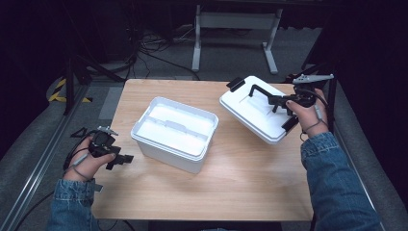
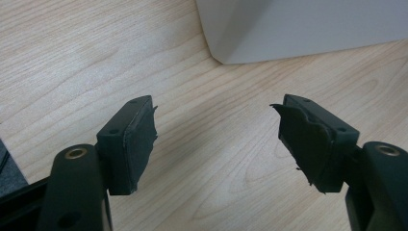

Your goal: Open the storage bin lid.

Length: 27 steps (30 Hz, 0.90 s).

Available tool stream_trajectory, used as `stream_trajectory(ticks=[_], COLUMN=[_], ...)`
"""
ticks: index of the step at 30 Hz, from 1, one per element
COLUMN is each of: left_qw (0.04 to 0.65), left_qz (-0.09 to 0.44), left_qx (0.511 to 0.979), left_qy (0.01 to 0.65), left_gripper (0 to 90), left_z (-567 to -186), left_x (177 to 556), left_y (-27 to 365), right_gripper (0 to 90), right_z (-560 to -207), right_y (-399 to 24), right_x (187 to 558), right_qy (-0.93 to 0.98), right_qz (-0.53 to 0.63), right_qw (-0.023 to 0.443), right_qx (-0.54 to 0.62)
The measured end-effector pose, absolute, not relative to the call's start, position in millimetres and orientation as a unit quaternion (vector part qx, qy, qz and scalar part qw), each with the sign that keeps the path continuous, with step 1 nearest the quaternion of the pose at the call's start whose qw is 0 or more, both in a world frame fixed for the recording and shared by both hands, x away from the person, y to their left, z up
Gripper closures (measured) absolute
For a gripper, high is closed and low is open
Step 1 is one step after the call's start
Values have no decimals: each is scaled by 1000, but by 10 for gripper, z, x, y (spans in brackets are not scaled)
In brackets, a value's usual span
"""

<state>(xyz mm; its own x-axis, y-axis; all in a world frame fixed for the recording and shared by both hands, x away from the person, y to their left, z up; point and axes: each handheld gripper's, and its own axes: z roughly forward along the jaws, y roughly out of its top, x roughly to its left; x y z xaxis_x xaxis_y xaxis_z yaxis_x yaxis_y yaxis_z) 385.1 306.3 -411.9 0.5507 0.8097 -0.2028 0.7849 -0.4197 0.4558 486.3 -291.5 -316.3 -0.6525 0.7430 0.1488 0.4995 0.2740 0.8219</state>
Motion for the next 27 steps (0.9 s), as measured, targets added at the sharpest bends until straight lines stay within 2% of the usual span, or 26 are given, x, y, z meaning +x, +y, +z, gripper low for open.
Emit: stream_trajectory(ticks=[27], left_qw=[256], left_qz=[22], left_qx=[842], left_qy=[475], left_gripper=[297], left_z=[-4145], left_x=[3859], left_y=[3063], right_gripper=[844], right_z=[-3926], right_y=[-3130], right_x=[5000], right_qy=[786], right_qz=[419], right_qw=[116], right_qx=[440])
